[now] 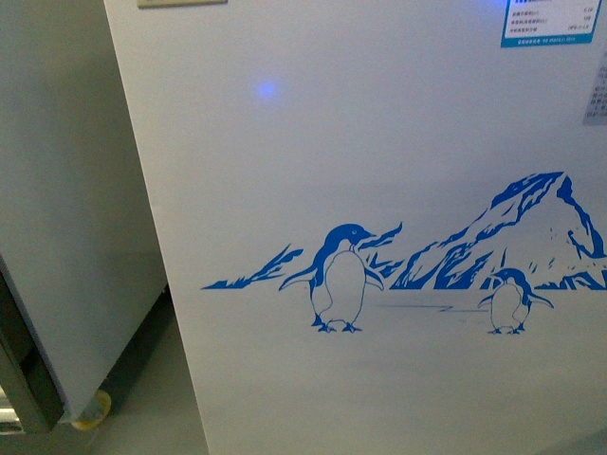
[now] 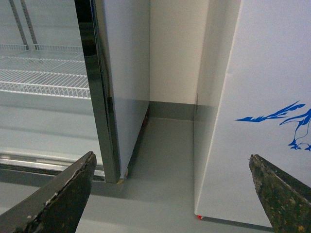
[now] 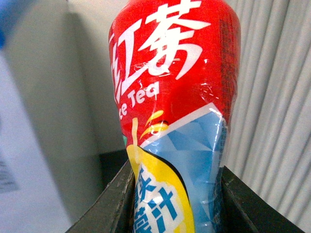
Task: Put drink in fridge
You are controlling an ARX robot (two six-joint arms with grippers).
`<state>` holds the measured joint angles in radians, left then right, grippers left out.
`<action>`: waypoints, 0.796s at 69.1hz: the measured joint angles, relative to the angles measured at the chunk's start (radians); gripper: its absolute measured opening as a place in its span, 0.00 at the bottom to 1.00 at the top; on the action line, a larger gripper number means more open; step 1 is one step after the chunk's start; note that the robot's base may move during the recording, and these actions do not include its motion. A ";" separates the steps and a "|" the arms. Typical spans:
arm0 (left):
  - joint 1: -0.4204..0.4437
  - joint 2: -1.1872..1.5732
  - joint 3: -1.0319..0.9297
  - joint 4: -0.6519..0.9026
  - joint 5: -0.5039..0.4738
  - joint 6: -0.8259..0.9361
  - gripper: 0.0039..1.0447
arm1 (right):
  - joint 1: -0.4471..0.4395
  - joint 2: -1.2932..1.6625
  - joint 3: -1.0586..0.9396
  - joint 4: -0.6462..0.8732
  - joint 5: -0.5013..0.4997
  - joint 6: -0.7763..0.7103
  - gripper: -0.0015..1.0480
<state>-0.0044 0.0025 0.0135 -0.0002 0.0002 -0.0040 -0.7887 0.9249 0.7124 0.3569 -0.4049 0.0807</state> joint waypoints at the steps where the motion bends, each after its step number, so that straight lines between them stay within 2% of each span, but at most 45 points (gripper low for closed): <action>1: 0.000 0.000 0.000 0.000 0.000 0.000 0.92 | 0.006 -0.014 -0.004 -0.003 -0.001 0.005 0.36; 8: 0.000 0.000 0.000 0.000 0.000 0.000 0.92 | 0.074 -0.136 -0.041 -0.043 0.016 0.066 0.36; 20: 0.000 0.000 0.000 0.000 0.000 0.000 0.92 | 0.267 -0.303 -0.105 -0.111 0.127 0.110 0.36; 30: 0.000 0.000 0.000 0.000 0.000 0.000 0.92 | 0.441 -0.401 -0.146 -0.143 0.290 0.092 0.36; 45: 0.000 0.000 0.000 0.000 0.000 0.000 0.92 | 0.685 -0.523 -0.216 -0.138 0.568 -0.028 0.36; 51: 0.000 0.000 0.000 0.000 0.000 0.000 0.92 | 0.850 -0.546 -0.250 -0.076 0.718 -0.126 0.36; 55: 0.000 0.000 0.000 0.000 0.000 0.000 0.92 | 0.929 -0.550 -0.252 -0.050 0.762 -0.174 0.36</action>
<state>-0.0044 0.0025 0.0135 -0.0002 0.0002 -0.0040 0.1402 0.3748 0.4602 0.3073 0.3569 -0.0937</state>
